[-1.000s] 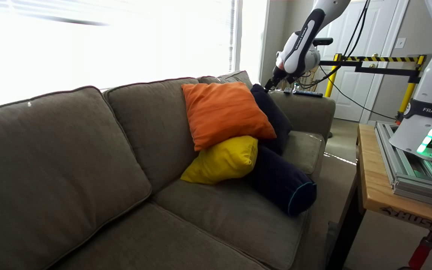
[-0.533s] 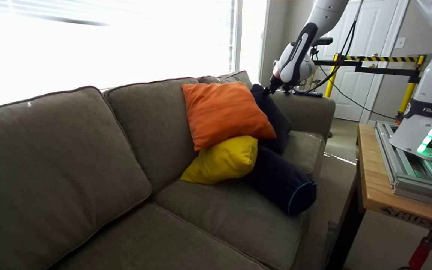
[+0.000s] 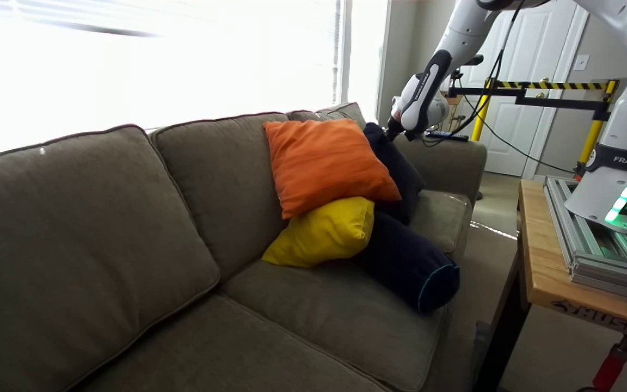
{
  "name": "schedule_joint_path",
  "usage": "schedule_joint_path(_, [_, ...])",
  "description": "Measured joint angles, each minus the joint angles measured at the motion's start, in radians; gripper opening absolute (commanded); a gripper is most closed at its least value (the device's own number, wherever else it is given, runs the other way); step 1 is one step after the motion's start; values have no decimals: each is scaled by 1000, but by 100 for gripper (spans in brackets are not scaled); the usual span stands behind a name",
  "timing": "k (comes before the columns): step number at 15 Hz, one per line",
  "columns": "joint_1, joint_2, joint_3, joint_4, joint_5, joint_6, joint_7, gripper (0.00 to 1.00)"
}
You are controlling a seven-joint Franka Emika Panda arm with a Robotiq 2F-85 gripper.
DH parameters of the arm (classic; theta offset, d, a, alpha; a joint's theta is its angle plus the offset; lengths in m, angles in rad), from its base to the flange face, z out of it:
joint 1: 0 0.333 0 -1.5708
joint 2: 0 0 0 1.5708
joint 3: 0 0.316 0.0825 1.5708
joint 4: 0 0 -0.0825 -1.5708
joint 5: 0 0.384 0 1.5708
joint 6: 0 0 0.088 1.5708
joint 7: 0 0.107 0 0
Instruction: Put the square-shaped blue pillow onto the orange one
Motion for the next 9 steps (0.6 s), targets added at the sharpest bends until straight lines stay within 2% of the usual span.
schedule_joint_path(9, [-3, 125, 22, 162, 0, -51, 0, 100])
